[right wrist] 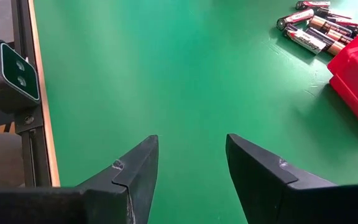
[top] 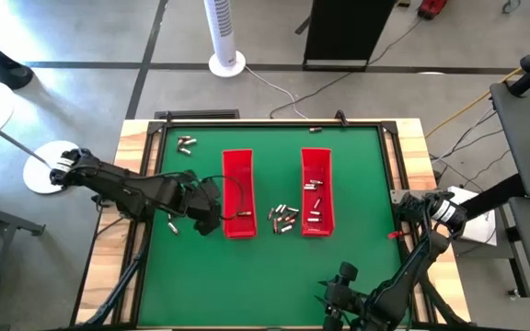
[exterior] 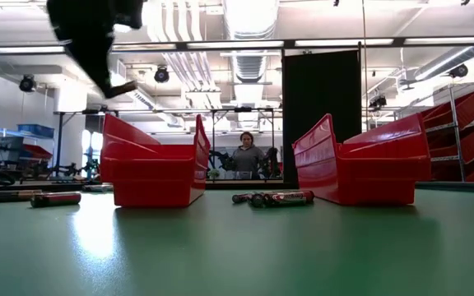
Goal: Sort batteries
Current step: Put the brown battery into the left red bin, then put the silver battery into the right red bin
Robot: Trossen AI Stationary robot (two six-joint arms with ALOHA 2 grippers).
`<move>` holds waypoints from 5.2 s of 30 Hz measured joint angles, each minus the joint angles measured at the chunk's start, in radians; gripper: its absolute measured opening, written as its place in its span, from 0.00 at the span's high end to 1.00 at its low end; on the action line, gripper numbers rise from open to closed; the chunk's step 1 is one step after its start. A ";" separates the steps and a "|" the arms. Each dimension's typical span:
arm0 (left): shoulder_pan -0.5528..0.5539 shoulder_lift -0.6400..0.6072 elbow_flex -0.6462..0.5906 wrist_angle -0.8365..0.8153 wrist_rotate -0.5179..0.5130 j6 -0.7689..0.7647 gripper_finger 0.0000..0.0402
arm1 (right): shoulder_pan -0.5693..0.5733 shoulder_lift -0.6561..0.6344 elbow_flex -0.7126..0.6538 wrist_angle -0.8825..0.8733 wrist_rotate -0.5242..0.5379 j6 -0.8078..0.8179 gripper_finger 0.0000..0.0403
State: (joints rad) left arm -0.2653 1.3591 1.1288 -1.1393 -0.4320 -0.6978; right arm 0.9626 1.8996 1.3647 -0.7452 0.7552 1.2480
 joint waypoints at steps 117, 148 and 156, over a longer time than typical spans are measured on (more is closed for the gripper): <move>-0.126 -0.100 -0.100 0.083 0.153 -0.122 0.63 | 0.048 0.000 -0.049 0.022 -0.021 0.062 0.55; -0.144 0.077 -0.544 0.599 0.120 -0.229 0.66 | 0.043 0.000 -0.052 0.026 -0.020 0.062 0.57; -0.179 0.126 -0.519 0.590 0.144 -0.204 0.91 | 0.043 0.000 -0.052 0.027 -0.020 0.062 0.61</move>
State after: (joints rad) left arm -0.4440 1.4850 0.6099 -0.5493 -0.2877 -0.9016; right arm 1.0054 1.8996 1.3125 -0.7178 0.7349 1.3098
